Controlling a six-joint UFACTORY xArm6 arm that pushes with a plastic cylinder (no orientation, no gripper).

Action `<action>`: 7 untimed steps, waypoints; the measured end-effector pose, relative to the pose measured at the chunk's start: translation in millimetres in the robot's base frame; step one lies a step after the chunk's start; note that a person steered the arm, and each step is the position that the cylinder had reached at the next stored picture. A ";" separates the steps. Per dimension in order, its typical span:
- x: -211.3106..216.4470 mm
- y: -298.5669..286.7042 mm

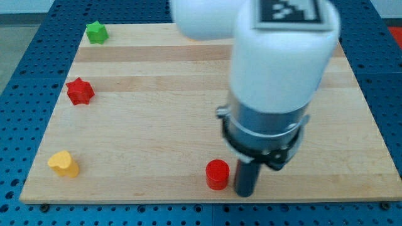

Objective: Place the red circle at the bottom center of the board

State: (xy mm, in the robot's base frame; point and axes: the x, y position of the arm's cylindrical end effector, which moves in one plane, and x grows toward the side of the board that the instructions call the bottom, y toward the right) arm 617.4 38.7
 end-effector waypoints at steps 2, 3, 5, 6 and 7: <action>0.4 -5.9; 0.3 -12.0; 1.2 -28.0; 1.3 -77.0; 1.3 -137.1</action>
